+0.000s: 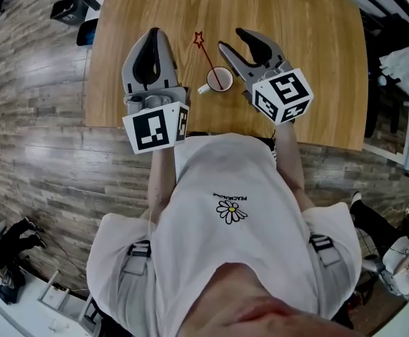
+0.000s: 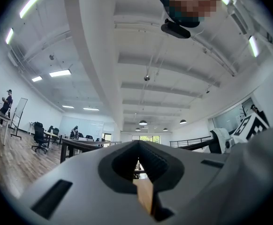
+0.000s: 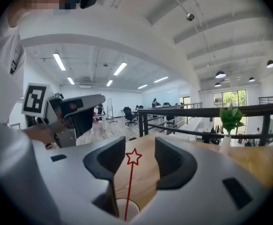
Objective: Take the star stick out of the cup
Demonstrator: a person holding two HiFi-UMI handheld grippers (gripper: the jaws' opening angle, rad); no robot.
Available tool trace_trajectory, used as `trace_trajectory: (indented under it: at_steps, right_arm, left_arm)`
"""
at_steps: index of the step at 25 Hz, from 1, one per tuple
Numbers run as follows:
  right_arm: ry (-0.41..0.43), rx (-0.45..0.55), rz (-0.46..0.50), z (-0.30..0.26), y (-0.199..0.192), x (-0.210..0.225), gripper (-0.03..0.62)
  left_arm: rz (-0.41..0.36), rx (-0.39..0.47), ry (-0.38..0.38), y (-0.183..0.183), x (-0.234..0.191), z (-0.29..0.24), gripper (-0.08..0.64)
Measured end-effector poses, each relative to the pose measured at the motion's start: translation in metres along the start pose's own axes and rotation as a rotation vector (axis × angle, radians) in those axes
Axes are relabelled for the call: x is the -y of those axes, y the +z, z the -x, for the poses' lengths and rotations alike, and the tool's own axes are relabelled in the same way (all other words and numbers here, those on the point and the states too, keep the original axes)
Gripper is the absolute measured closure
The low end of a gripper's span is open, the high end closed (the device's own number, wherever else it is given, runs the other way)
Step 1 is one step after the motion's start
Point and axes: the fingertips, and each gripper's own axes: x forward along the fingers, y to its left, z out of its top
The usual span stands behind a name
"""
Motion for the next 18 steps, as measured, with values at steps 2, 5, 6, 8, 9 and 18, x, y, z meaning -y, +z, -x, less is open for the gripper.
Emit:
trace_trajectory:
  at_steps: [2, 5, 6, 8, 9, 18]
  right_arm:
    - [0.031, -0.067, -0.003, -0.018, -0.025, -0.007, 0.408]
    - [0.073, -0.182, -0.031, -0.037, -0.068, -0.016, 0.41]
    - [0.084, -0.22, -0.035, -0.042, -0.081, -0.019, 0.413]
    - [0.095, -0.281, -0.039, -0.048, -0.101, -0.022, 0.43]
    - [0.096, -0.304, -0.039, -0.05, -0.109, -0.023, 0.431]
    - [0.087, -0.384, -0.058, -0.052, -0.138, -0.026, 0.473]
  left_arm:
    - [0.007, -0.005, 0.006, -0.003, -0.002, 0.001, 0.545]
    - [0.009, -0.015, 0.003, -0.007, -0.003, 0.004, 0.545]
    - [0.008, -0.016, 0.003, -0.007, -0.003, 0.004, 0.545]
    - [0.009, -0.015, 0.006, -0.007, -0.006, 0.005, 0.544]
    - [0.009, -0.016, 0.009, -0.007, -0.007, 0.005, 0.544]
    - [0.015, -0.028, 0.018, -0.014, -0.017, 0.004, 0.544]
